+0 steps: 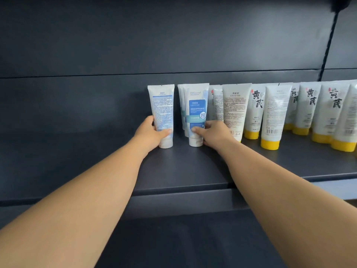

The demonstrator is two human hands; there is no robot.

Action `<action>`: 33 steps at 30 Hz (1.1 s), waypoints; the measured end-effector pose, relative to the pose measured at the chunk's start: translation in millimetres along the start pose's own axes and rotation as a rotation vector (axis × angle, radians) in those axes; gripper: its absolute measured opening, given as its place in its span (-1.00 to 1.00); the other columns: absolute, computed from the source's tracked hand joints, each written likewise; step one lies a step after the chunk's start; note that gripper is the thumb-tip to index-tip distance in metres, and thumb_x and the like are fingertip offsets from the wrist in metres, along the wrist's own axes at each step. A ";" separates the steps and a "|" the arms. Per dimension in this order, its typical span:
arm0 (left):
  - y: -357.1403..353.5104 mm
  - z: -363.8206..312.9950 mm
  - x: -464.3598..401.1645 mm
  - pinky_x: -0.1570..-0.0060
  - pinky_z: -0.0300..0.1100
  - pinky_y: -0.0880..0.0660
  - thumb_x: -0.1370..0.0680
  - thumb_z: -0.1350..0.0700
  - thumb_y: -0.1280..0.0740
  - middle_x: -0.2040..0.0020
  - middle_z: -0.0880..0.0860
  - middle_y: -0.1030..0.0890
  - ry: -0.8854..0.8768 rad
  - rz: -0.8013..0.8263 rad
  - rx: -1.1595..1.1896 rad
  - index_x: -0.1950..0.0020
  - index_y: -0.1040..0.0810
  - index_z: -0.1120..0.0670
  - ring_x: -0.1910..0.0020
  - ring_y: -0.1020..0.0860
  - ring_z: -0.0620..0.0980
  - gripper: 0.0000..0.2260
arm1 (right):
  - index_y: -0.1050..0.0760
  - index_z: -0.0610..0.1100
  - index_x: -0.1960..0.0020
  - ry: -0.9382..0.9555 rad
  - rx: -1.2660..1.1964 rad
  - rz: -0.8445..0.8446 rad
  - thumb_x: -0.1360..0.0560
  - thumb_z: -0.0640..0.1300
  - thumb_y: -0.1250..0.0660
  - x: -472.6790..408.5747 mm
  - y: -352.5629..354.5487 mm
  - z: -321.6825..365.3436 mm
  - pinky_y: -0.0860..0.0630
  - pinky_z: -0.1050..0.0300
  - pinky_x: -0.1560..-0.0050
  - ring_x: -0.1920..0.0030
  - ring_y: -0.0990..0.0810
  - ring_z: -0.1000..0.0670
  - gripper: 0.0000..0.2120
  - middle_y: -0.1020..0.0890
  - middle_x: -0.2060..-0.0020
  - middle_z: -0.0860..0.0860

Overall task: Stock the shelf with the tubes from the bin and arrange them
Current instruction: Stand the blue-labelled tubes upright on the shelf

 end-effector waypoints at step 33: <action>-9.0 -50.7 134.8 0.15 -0.20 -0.35 -0.57 0.07 -0.18 0.01 0.00 -0.53 0.003 -0.287 -0.544 -0.07 -0.51 0.02 0.02 -0.44 -0.01 -0.85 | -0.44 -0.20 0.26 0.118 0.267 0.049 -0.50 -0.05 -0.29 60.6 29.6 11.3 -0.28 0.23 0.33 0.06 -0.46 -0.17 -0.75 -0.49 0.32 -0.10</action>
Point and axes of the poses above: each hand's wrist, its own x-axis away from the middle knuckle, its own y-axis out of the back of the hand, z = x × y, the point moved 3 cm from there along -x, towards the middle knuckle
